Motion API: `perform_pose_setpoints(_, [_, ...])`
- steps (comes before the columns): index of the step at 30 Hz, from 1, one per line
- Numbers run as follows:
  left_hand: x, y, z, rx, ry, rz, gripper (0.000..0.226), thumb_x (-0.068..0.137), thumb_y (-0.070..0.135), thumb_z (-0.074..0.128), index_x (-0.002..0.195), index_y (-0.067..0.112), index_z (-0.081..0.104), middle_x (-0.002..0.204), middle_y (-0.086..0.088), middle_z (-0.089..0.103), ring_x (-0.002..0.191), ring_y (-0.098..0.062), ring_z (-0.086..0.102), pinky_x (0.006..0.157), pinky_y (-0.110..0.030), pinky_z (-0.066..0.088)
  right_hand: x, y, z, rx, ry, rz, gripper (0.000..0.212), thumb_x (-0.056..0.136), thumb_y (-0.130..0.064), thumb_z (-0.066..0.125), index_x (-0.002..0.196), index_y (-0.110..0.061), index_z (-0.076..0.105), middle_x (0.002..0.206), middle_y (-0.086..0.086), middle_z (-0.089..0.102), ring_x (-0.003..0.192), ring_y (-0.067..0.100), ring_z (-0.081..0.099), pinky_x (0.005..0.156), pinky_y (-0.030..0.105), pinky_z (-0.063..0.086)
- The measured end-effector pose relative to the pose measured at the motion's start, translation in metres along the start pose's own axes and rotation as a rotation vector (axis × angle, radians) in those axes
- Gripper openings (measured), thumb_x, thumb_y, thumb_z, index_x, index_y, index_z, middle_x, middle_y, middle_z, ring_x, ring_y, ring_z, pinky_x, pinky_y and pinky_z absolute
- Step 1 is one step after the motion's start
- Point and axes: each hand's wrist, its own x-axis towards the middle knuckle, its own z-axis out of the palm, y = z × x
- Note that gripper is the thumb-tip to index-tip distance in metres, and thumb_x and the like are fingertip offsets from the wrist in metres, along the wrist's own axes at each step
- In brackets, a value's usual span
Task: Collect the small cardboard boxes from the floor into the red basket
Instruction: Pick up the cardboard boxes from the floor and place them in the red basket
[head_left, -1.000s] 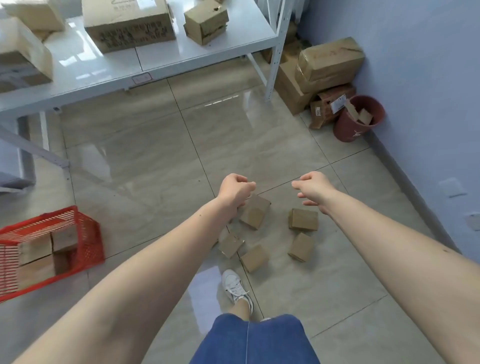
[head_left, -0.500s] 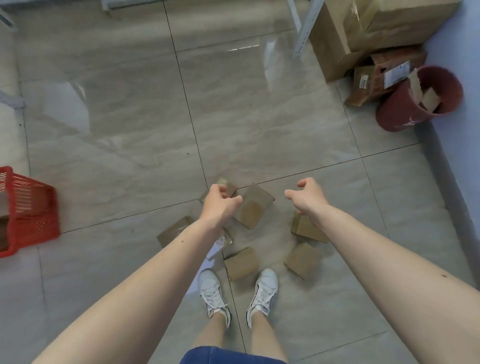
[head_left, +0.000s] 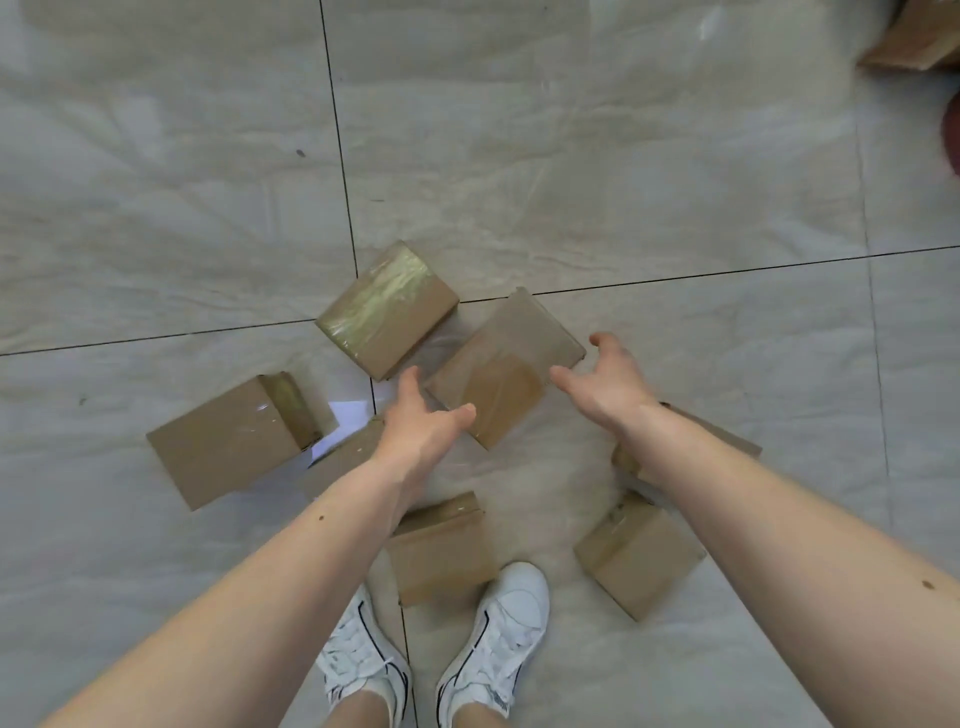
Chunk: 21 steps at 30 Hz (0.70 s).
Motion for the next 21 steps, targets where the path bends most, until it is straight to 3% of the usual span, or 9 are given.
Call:
perform_pose_setpoints(2, [0.025,-0.007,0.005,-0.020,-0.002,0.006,0.090,0.090,0.026,0.067,0.156,0.033,0.006,0.142,-0.001,0.043,0.131,-0.024,0.044,0.103,-0.034,0.035,0.026,0.007,0.017,0.021,0.014,-0.035,0.077,0.090,-0.034,0.063,0.154,-0.013,0.026,0.159,0.011,0.029,0.143,0.028,0.038,0.113,0.033,0.031])
perform_pose_setpoints(4, [0.044,-0.013,0.010,-0.047,-0.018,-0.001,0.090,0.092,0.022,0.065,0.156,0.031,0.003,0.133,0.006,0.042,0.129,-0.022,0.047,0.102,-0.030,0.036,0.045,0.012,0.029,0.052,0.004,-0.055,0.077,0.090,-0.035,0.060,0.155,-0.016,0.024,0.159,0.009,0.029,0.141,0.029,0.040,0.115,0.039,0.036])
perform_pose_setpoints(7, [0.064,-0.021,0.015,-0.070,-0.038,-0.012,0.085,0.088,0.022,0.069,0.155,0.030,0.017,0.143,0.005,0.046,0.125,-0.021,0.052,0.109,-0.042,0.042,0.061,0.015,0.041,0.115,-0.014,-0.049,0.073,0.086,-0.040,0.058,0.152,-0.024,0.030,0.150,0.007,0.040,0.128,0.031,0.052,0.105,0.050,0.047])
perform_pose_setpoints(10, [0.064,-0.023,0.016,-0.090,-0.031,-0.016,0.079,0.088,0.022,0.069,0.153,0.028,0.024,0.132,0.003,0.051,0.119,-0.021,0.054,0.107,-0.046,0.045,0.058,0.014,0.041,0.171,-0.005,-0.034,0.066,0.087,-0.040,0.057,0.148,-0.024,0.035,0.142,0.008,0.046,0.120,0.031,0.057,0.098,0.050,0.052])
perform_pose_setpoints(12, [0.055,-0.018,0.013,-0.076,-0.039,0.002,0.077,0.089,0.021,0.068,0.152,0.027,0.023,0.126,0.006,0.048,0.117,-0.021,0.053,0.108,-0.045,0.044,0.050,0.011,0.035,0.170,0.004,-0.036,0.065,0.088,-0.040,0.057,0.147,-0.022,0.036,0.140,0.010,0.047,0.120,0.031,0.056,0.100,0.050,0.051])
perform_pose_setpoints(16, [0.014,-0.003,0.004,-0.028,-0.049,0.029,0.082,0.086,0.027,0.070,0.151,0.032,0.021,0.142,-0.006,0.043,0.125,-0.030,0.051,0.108,-0.048,0.043,0.016,-0.006,0.010,0.183,0.015,-0.041,0.066,0.085,-0.043,0.058,0.143,-0.020,0.039,0.138,0.010,0.047,0.120,0.031,0.056,0.100,0.051,0.051])
perform_pose_setpoints(19, [-0.032,0.016,-0.008,-0.010,-0.027,0.052,0.083,0.081,0.031,0.071,0.147,0.039,0.022,0.144,-0.012,0.041,0.128,-0.038,0.049,0.106,-0.053,0.044,-0.025,-0.027,-0.017,0.186,0.021,-0.060,0.067,0.079,-0.046,0.058,0.139,-0.019,0.043,0.134,0.009,0.049,0.114,0.030,0.059,0.096,0.052,0.052])
perform_pose_setpoints(21, [-0.065,0.032,-0.020,0.008,-0.001,0.094,0.080,0.083,0.028,0.070,0.147,0.037,0.024,0.143,-0.011,0.042,0.125,-0.034,0.052,0.104,-0.051,0.046,-0.056,-0.044,-0.039,0.183,0.028,-0.082,0.061,0.081,-0.044,0.060,0.135,-0.019,0.045,0.131,0.008,0.048,0.110,0.031,0.060,0.095,0.052,0.053])
